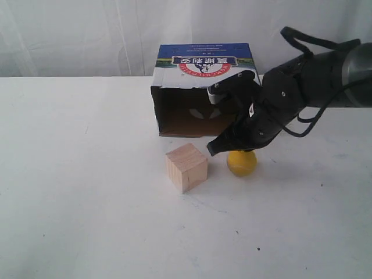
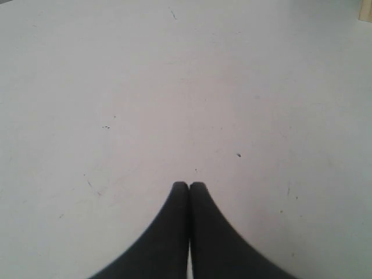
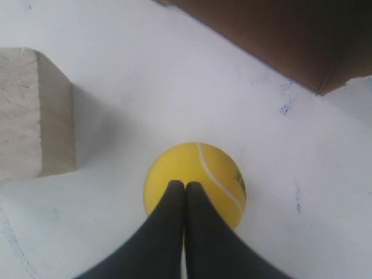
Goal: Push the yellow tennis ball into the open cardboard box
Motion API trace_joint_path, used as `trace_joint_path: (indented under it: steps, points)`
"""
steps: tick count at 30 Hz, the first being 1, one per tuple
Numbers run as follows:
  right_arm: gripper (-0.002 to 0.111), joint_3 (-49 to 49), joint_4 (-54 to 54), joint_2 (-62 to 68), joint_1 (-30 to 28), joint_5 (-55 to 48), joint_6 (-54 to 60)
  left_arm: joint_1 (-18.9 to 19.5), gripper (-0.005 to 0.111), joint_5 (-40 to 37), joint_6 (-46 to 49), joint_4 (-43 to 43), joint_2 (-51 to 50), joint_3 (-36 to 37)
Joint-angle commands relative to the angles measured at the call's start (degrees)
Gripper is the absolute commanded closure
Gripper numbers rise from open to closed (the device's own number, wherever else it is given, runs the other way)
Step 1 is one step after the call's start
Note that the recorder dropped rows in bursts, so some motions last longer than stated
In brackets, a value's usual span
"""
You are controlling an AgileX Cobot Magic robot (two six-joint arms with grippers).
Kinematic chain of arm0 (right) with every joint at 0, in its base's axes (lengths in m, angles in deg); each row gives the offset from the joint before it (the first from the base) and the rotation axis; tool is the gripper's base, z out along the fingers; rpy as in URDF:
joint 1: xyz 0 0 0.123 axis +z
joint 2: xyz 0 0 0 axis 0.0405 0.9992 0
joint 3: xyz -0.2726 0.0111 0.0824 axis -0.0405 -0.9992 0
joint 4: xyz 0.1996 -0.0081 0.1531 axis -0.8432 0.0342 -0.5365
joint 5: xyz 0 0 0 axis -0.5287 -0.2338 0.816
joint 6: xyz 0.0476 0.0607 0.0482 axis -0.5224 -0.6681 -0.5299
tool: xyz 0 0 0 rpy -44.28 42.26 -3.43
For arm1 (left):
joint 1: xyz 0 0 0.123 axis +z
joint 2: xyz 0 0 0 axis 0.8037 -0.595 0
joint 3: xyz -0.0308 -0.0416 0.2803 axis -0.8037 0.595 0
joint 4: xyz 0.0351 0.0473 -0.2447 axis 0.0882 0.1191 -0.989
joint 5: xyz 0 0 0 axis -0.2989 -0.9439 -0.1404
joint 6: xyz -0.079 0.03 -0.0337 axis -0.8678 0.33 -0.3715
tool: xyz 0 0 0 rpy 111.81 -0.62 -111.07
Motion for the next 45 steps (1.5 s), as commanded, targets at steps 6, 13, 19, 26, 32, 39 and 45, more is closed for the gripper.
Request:
trace_joint_path:
  steps: [6,13,19,26,32,39,45]
  points:
    - [0.108,0.59,0.80,-4.27,-0.68,-6.00,0.43,-0.29,0.107,-0.59,0.13,0.18,0.29,0.24]
    - [0.108,-0.59,1.16,-4.27,-0.07,-10.73,0.43,-0.29,0.107,-0.59,0.13,0.18,0.29,0.24]
    - [0.108,-3.07,0.65,-2.53,-0.07,-9.68,0.43,-0.29,0.107,-0.59,0.13,0.18,0.29,0.24]
    - [0.108,-3.07,0.65,1.45,-0.07,-5.91,0.43,-0.29,0.107,-0.59,0.13,0.18,0.29,0.24]
    - [0.108,0.91,1.38,0.28,-0.07,-5.33,0.96,-0.29,0.107,-0.59,0.13,0.18,0.29,0.24]
    - [0.108,3.18,1.40,-1.09,-0.07,-7.39,0.96,-0.29,0.107,-0.59,0.13,0.18,0.29,0.24]
    - [0.108,3.05,1.39,-1.45,-0.07,-10.64,0.84,-0.29,0.107,-0.59,0.13,0.18,0.29,0.24]
